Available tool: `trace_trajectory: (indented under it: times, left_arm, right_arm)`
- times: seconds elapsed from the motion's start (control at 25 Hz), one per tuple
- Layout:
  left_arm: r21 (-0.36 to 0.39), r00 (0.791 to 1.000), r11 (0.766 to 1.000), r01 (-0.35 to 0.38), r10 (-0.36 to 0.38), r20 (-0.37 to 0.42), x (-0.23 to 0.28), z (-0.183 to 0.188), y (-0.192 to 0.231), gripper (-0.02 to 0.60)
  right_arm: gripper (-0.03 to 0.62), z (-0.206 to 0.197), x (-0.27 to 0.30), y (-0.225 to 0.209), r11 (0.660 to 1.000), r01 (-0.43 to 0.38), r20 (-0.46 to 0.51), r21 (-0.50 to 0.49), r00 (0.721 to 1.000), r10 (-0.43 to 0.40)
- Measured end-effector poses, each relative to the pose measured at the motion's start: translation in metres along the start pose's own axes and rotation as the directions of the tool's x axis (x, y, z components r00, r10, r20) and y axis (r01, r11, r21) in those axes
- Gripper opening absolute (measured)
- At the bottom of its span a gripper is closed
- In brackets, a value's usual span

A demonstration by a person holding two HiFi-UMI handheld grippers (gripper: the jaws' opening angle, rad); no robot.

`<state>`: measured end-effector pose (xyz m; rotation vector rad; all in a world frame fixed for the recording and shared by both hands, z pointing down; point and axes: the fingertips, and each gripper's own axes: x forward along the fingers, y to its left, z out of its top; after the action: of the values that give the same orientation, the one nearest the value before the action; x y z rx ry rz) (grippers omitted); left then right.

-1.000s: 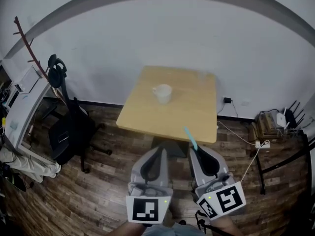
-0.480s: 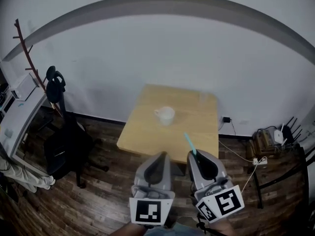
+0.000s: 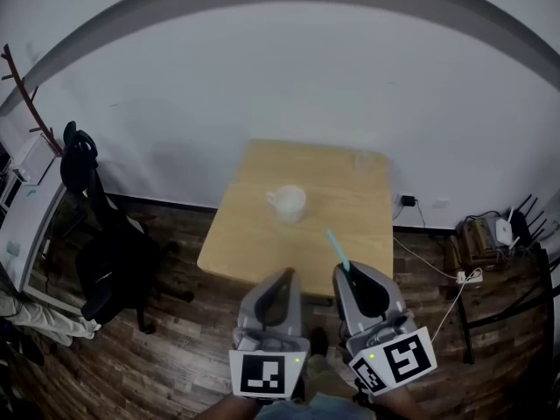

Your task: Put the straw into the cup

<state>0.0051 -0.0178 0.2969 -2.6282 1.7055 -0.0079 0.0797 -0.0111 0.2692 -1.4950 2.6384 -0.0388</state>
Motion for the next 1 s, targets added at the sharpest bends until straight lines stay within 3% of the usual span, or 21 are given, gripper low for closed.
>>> trace_trajectory:
  times: [0.52, 1.0]
  left_arm:
    - [0.033, 0.998, 0.999, -0.04, 0.041, -0.044, 0.134, -0.008, 0.012, 0.018]
    - [0.071, 0.989, 0.987, -0.144, 0.14, 0.055, 0.173, 0.036, 0.059, 0.018]
  right_arm:
    - [0.032, -0.009, 0.093, -0.093, 0.995, -0.08, -0.002, 0.066, 0.997, 0.081]
    - [0.032, 0.029, 0.168, -0.108, 0.981, -0.188, 0.071, 0.04, 0.98, 0.185]
